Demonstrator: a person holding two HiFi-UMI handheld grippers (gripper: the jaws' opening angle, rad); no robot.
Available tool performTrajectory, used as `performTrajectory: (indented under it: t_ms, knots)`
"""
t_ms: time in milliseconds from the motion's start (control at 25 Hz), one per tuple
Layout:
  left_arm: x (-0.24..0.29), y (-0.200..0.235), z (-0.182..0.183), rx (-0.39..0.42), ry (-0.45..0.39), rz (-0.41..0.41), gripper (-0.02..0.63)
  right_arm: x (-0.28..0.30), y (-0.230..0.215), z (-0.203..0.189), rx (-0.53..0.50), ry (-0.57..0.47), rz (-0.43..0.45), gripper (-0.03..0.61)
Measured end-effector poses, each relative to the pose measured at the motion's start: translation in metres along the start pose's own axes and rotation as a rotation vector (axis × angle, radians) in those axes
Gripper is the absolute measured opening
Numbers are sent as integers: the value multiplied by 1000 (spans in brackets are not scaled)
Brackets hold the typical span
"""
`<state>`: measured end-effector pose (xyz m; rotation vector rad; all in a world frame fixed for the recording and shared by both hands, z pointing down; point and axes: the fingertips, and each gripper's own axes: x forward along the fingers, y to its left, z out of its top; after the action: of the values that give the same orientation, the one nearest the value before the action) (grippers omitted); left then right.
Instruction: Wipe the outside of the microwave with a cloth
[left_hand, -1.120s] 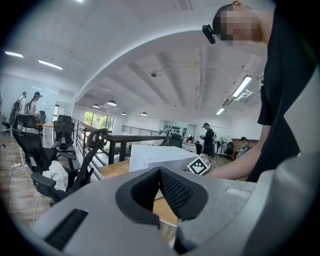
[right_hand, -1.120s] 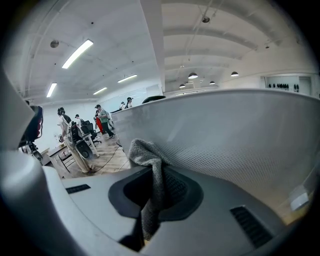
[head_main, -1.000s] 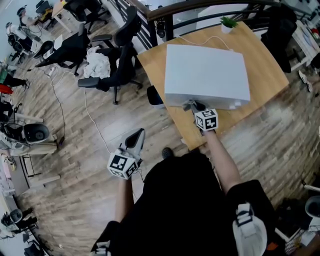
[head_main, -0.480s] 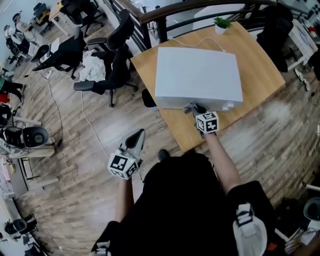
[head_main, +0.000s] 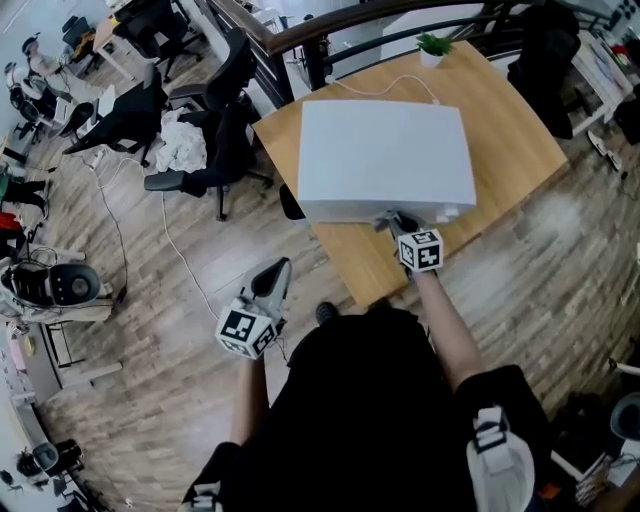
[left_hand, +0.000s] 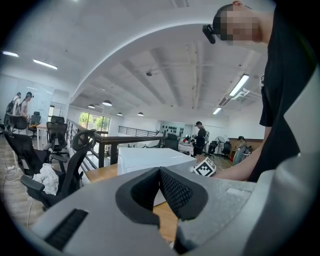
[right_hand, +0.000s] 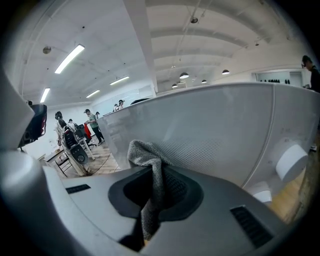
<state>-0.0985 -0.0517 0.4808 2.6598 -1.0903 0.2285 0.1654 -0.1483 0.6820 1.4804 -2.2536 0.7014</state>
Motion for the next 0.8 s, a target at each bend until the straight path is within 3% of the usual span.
performTrajectory:
  t_ms: [800]
  knots:
    - [38, -24, 6, 4, 23, -12, 2, -28, -60, -15, 80, -11, -57, 20]
